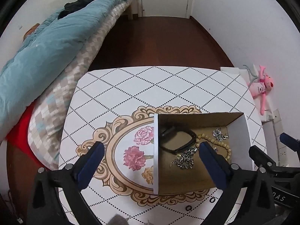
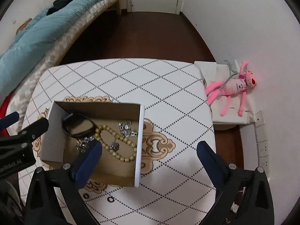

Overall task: Organize jewelry
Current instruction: 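Carry both earrings into the box and open both tools, then pinch a black ring with the right tool while the left tool pinches another black ring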

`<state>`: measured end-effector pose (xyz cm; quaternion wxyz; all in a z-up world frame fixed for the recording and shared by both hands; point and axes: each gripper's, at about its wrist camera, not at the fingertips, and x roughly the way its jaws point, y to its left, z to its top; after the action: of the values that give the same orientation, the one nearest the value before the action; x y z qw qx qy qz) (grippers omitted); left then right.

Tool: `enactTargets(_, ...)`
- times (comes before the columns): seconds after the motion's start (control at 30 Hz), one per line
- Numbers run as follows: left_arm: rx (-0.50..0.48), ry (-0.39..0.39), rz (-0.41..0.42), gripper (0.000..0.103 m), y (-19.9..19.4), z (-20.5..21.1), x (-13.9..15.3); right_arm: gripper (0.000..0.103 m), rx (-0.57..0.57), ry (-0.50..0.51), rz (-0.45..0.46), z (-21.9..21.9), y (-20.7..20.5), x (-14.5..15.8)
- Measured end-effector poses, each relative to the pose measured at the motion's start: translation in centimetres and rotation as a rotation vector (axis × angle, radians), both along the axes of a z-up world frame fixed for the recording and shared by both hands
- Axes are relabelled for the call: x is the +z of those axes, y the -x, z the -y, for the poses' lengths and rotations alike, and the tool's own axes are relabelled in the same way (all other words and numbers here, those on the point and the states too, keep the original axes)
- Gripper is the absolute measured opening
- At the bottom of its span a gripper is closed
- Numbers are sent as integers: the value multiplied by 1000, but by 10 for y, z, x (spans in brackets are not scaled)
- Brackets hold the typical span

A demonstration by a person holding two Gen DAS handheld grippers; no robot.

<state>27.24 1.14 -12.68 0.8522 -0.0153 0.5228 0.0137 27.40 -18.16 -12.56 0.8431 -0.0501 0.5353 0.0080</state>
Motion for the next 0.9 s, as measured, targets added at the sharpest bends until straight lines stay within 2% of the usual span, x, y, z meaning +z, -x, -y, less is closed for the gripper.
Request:
enactTargets(0.17,2,9,22,103,10,-1,12,103,-17,-22,28,2,8,11)
enactTargets(0.37,6,4,65,103,30,-2,35,103,-23,-49,102,0,32,40)
enactTargets(0.47,-7,-19,50,103,45,0,33,103,-19,-59,114,-1,49,44)
enactTargets(0.6,-32,-39,-14,103,69,4,4,103,-12,-70,89,-2,74,28)
enactTargets(0.73,-17,-29,-126,103,90,2,-43,103,-3,-76,19,-7,93,-12)
enactTargets(0.77,-17,-31,-143,103,94,2,-52,99,3,-85,0,-8,95,-22)
enactTargets(0.8,-17,-33,-161,103,98,2,-59,90,9,-85,-18,-10,98,-33)
enactTargets(0.87,-8,-36,-198,103,103,-1,-75,78,17,-92,-54,-15,100,-53)
enactTargets(0.9,-1,-34,-212,103,105,-2,-80,77,20,-102,-68,-16,101,-61)
